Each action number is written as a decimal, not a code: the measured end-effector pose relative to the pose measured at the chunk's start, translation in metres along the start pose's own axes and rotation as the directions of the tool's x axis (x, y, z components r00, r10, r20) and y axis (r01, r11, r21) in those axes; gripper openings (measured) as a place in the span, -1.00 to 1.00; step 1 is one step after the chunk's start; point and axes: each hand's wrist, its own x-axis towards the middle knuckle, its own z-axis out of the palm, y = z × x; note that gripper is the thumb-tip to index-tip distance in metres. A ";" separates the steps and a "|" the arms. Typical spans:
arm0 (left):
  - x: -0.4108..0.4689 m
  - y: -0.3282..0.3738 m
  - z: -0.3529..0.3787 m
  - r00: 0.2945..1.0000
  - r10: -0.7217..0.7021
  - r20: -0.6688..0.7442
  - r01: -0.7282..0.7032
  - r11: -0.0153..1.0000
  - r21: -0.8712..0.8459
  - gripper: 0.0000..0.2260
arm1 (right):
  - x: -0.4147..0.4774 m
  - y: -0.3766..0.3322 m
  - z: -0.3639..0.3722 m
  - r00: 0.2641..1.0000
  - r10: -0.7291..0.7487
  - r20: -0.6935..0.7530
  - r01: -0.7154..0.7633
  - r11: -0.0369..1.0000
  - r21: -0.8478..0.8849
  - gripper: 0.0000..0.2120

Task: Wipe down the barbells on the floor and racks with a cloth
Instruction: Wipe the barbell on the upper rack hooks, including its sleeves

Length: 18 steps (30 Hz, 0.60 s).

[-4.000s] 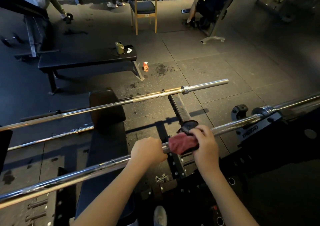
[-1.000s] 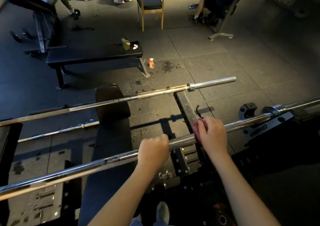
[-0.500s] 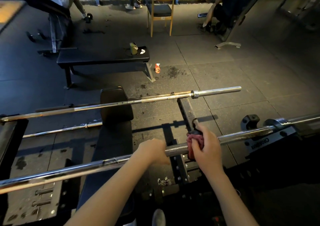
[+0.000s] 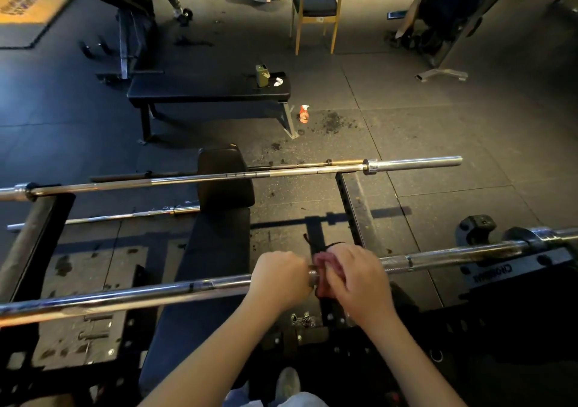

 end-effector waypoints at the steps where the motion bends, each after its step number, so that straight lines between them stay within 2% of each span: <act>1: -0.001 -0.001 0.003 0.999 -0.003 -0.038 0.002 1.000 -0.011 -0.80 | 0.001 0.015 -0.007 1.000 0.007 -0.015 -0.008 0.998 -0.055 -0.77; 3: -0.002 -0.002 0.007 0.995 -0.002 -0.099 0.000 1.000 -0.022 -0.80 | 0.004 0.039 -0.018 0.992 0.097 -0.078 -0.106 0.987 -0.120 -0.76; 6: -0.003 0.000 0.011 0.988 -0.001 -0.157 -0.001 1.000 -0.007 -0.81 | 0.005 0.018 -0.002 0.947 0.303 -0.110 -0.309 0.950 -0.042 -0.75; 7: -0.003 0.000 0.013 0.984 -0.002 -0.178 0.003 1.000 0.004 -0.81 | 0.004 0.003 0.008 0.943 0.314 -0.113 -0.318 0.948 -0.022 -0.75; 9: -0.004 0.001 0.015 0.976 -0.009 -0.216 0.014 1.000 0.023 -0.81 | -0.002 -0.011 0.014 0.977 0.194 -0.083 -0.197 0.980 -0.019 -0.74; 11: -0.005 0.002 0.015 0.973 -0.019 -0.229 0.023 1.000 0.016 -0.81 | -0.003 0.006 0.001 0.998 0.052 -0.029 -0.054 0.995 -0.086 -0.73; 12: -0.006 0.002 0.015 0.972 -0.025 -0.234 0.029 0.999 0.013 -0.81 | -0.002 0.019 -0.009 0.999 0.037 -0.019 -0.039 0.991 -0.128 -0.73; 14: -0.006 0.002 0.015 0.972 -0.031 -0.234 0.035 0.999 0.012 -0.81 | -0.001 0.038 -0.020 0.984 0.157 -0.080 -0.167 0.975 -0.146 -0.73; 16: -0.006 0.001 0.014 0.972 -0.027 -0.234 0.028 1.000 -0.002 -0.81 | -0.001 0.025 -0.012 0.933 0.329 -0.146 -0.342 0.936 -0.079 -0.80; 18: -0.008 0.001 0.014 0.973 -0.024 -0.231 0.021 1.000 -0.016 -0.81 | -0.001 -0.005 0.009 0.931 0.339 -0.133 -0.348 0.936 -0.052 -0.81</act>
